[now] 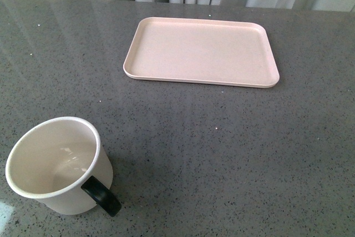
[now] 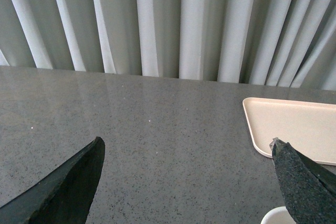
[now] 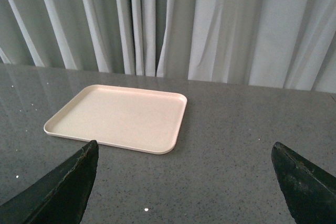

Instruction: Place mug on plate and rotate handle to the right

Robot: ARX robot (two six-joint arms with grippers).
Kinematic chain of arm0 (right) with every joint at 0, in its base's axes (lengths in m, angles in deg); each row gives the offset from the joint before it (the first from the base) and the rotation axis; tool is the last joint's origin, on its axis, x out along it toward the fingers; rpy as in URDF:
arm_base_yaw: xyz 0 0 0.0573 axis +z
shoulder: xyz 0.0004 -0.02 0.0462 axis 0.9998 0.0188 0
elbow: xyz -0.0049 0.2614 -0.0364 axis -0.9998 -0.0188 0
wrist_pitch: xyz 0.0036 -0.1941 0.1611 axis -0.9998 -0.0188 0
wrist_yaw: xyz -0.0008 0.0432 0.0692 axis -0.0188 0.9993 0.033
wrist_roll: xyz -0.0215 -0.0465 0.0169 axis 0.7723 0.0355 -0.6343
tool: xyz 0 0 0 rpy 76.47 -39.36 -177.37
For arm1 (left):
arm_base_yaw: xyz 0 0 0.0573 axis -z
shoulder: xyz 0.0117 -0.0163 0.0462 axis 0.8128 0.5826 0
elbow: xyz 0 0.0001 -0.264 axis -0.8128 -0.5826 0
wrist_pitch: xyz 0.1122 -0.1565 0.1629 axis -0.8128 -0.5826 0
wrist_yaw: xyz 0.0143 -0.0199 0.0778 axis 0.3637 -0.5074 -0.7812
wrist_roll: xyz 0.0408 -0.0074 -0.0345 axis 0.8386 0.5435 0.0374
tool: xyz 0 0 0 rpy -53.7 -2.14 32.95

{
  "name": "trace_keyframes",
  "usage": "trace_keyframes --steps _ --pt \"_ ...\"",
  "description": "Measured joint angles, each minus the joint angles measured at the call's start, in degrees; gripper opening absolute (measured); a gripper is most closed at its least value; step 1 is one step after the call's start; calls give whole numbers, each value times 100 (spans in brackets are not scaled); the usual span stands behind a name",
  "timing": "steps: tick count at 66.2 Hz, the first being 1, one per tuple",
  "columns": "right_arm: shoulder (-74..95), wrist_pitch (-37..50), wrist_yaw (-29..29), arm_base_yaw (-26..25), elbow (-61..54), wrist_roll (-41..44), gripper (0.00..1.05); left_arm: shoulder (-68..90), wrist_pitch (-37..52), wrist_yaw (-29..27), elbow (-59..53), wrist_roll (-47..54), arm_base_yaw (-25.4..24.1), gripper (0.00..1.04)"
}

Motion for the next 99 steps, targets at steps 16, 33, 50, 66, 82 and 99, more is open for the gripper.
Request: trace_keyframes --steps 16,33,50,66,82,99 --pt "0 0 0 0 2 0 96 0 0 0 0 0 0 95" --pt "0 0 0 0 0 0 96 0 0 0 0 0 0 95" --pt "0 0 -7 0 0 0 96 809 -1403 -1198 601 -619 352 95" --pt "-2 0 0 0 2 0 96 3099 -1718 -1027 1838 -1438 -98 95" --pt "-2 0 2 0 0 0 96 4133 -1270 -1003 2028 -1480 389 95" --pt "-2 0 0 0 0 0 96 4900 -909 -824 2028 -1497 719 95"
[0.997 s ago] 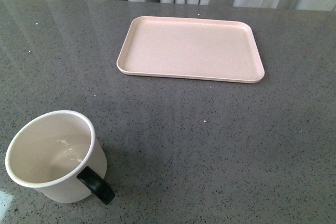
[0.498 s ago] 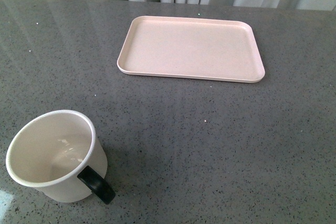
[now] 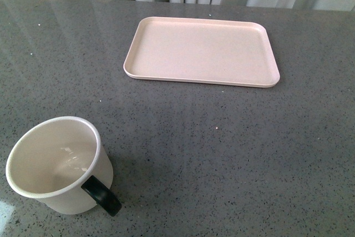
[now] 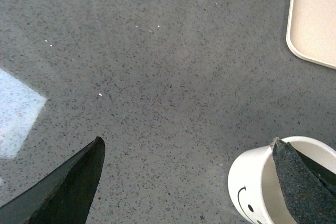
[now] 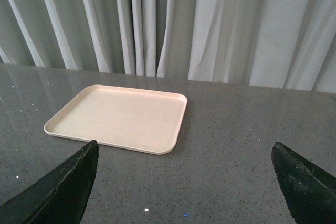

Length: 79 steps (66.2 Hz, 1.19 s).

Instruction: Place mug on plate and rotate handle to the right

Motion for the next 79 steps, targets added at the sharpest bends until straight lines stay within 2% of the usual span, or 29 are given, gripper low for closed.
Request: trace_keyframes --steps 13,52,79 --pt "0 0 0 0 0 0 96 468 234 28 0 4 184 95" --pt "0 0 0 0 0 0 96 1746 1040 691 4 -90 804 95" --pt "0 0 0 0 0 0 96 2509 1290 872 188 -7 907 95"
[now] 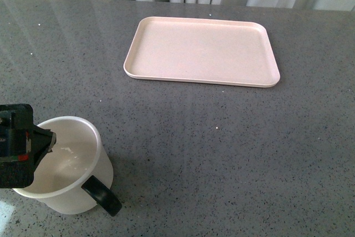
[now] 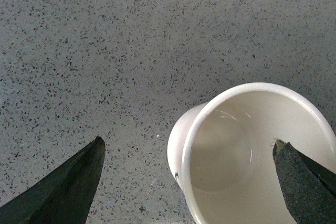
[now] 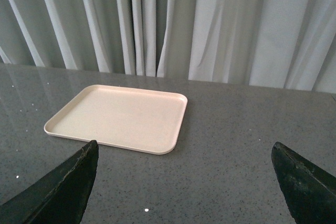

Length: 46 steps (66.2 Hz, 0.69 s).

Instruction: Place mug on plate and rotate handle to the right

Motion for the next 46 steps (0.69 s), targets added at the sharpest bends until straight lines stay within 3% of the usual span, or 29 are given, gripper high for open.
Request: trace_keyframes --steps 24,46 --pt "0 0 0 0 0 0 96 590 37 140 214 339 17 95" --pt "0 0 0 0 0 0 96 990 -2 170 428 553 103 44"
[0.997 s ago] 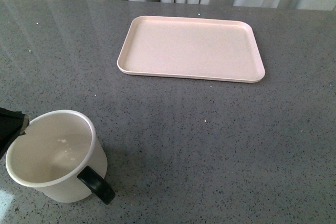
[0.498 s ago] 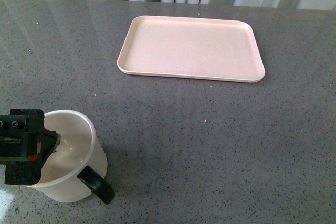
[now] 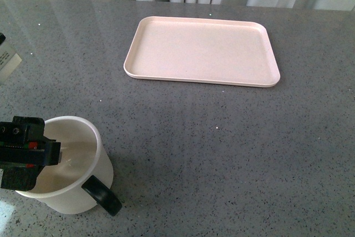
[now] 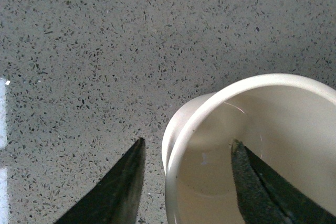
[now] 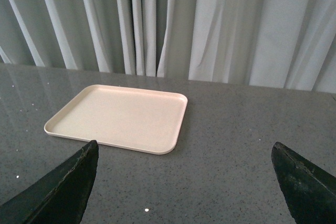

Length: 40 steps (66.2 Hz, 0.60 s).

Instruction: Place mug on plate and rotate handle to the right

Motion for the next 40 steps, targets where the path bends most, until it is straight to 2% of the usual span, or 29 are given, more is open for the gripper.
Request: trace_keyframes --steps 18,40 --pt "0 0 0 0 0 0 96 146 -175 11 164 37 63 2" --pt "0 0 0 0 0 0 96 81 -1233 -66 1027 229 157 2"
